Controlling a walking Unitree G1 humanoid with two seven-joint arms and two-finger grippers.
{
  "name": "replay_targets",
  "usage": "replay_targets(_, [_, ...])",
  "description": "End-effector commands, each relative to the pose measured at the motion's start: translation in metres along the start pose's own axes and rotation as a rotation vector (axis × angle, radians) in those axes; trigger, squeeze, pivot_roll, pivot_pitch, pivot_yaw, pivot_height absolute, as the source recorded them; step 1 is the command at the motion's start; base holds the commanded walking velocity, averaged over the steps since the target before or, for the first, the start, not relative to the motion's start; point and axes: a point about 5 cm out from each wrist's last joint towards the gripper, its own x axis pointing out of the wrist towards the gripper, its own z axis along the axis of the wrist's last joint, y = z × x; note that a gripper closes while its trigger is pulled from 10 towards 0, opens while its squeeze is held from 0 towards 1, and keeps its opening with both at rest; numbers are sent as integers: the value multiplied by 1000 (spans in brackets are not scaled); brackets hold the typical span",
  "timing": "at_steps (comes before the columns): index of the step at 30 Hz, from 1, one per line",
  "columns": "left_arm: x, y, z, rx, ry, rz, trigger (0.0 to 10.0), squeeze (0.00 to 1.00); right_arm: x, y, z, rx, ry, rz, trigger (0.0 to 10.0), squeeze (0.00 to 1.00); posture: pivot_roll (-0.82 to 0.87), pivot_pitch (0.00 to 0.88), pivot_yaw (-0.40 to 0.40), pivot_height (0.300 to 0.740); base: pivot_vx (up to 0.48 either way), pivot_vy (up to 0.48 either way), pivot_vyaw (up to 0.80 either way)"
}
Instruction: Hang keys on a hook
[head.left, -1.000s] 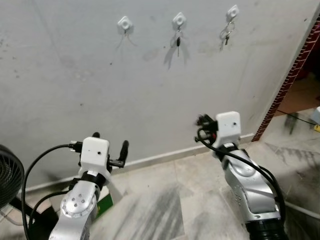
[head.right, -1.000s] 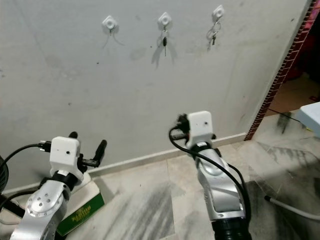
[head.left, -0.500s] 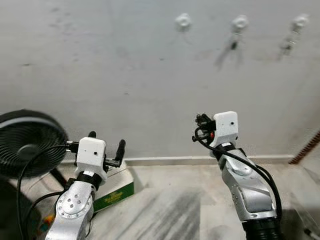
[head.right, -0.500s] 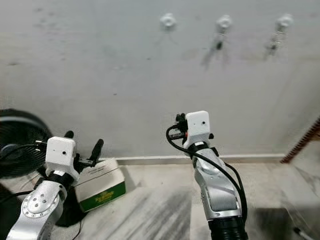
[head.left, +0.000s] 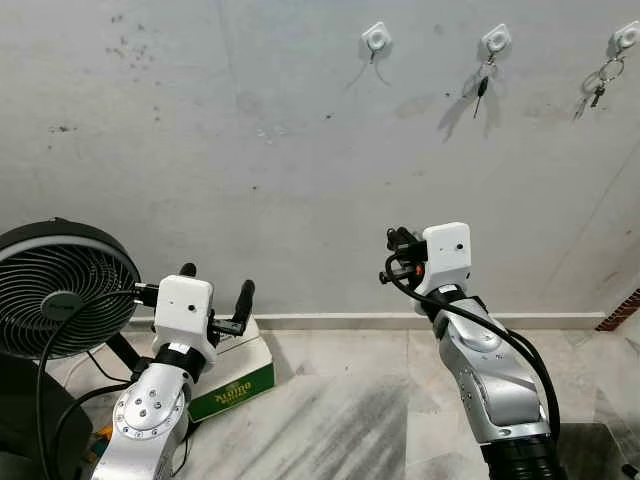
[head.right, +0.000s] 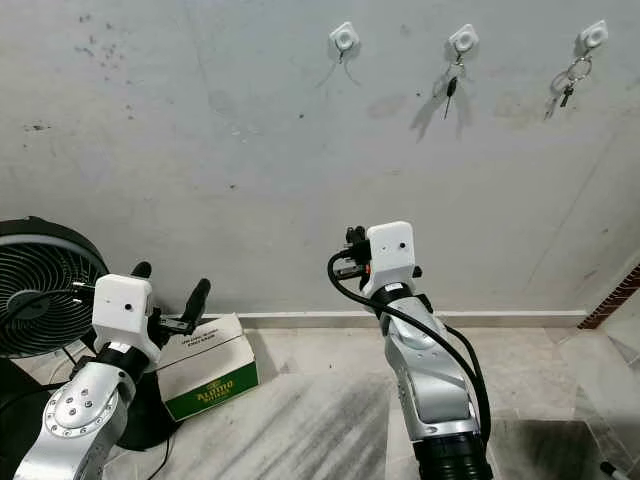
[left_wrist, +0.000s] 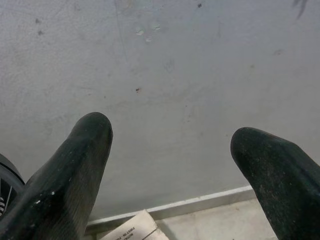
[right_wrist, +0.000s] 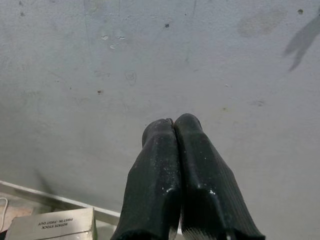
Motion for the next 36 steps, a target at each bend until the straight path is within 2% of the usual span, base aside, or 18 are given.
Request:
replay_targets(1, [0,1,3,7,-16,-6,10000,0,0,0,4,-2,-20,0,10000,0,157,0,30,740,240,0,0])
replay_targets(36, [-2,-2,2,-9,-8,-44,10000,0,0,6,2,-3,-15,26,10000,0,160,0,33,740,348,0,0])
